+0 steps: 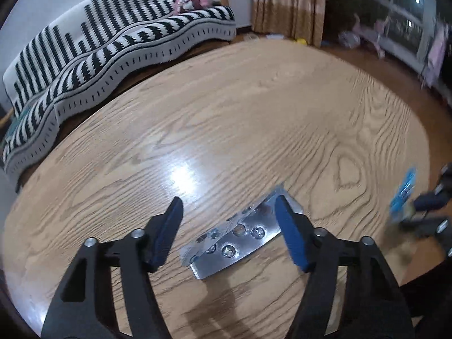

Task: Collect trash
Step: 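Grasp the silver blister pack with the left gripper while the right gripper grasps the blue candy wrapper, then carry blister pack and candy wrapper over the bin and open both grippers to drop them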

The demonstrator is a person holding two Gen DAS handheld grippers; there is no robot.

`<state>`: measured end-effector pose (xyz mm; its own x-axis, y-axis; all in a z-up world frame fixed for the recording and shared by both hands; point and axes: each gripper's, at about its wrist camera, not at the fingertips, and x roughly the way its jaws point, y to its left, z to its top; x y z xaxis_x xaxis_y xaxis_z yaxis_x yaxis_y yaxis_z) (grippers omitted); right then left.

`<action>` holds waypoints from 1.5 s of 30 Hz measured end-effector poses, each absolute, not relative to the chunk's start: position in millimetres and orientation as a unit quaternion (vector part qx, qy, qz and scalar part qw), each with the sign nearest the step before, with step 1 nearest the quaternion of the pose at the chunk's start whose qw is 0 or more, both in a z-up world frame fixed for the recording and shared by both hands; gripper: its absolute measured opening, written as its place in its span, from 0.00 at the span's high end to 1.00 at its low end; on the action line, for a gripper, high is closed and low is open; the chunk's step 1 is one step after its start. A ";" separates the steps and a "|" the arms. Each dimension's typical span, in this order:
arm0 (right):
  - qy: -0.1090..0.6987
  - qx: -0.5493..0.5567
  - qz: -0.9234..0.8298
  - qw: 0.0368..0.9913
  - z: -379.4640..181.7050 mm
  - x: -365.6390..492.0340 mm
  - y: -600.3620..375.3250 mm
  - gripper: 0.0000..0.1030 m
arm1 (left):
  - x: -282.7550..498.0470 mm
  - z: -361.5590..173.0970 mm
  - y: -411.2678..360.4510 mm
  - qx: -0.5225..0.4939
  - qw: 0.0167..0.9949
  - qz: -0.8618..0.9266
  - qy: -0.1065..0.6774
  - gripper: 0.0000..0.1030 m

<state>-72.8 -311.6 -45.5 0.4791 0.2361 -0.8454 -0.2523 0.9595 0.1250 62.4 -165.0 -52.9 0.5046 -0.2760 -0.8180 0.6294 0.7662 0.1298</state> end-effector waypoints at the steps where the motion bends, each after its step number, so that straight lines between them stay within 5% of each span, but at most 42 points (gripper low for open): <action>1: 0.489 -0.005 0.136 0.862 -44.3 -77.6 -319.1 0.86 | 62.1 -56.6 -167.0 0.222 0.840 -0.264 0.418 0.45; 8: 0.481 0.024 0.085 0.872 -32.1 -108.9 -366.8 0.86 | 63.4 -68.0 -174.1 0.229 0.831 -0.253 0.440 0.92; 22: 0.477 0.192 -0.178 0.839 -50.0 -206.7 -556.1 0.86 | -12.5 -11.1 -302.9 0.154 0.825 -0.371 0.397 0.93; 32: 0.539 0.267 -0.218 0.768 -122.3 -273.3 -635.8 0.86 | -112.7 -31.7 -422.7 0.191 0.758 -0.486 0.390 0.93; 45: 0.550 0.282 -0.212 0.757 -140.1 -272.8 -650.3 0.86 | -122.7 -64.9 -466.8 0.224 0.732 -0.497 0.409 0.93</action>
<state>-272.8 -650.3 -140.1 0.3059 -0.0098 -0.9520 0.6310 0.7508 0.1950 -122.7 -466.8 -64.9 0.1710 -0.5445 -0.8211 0.9106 0.4057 -0.0794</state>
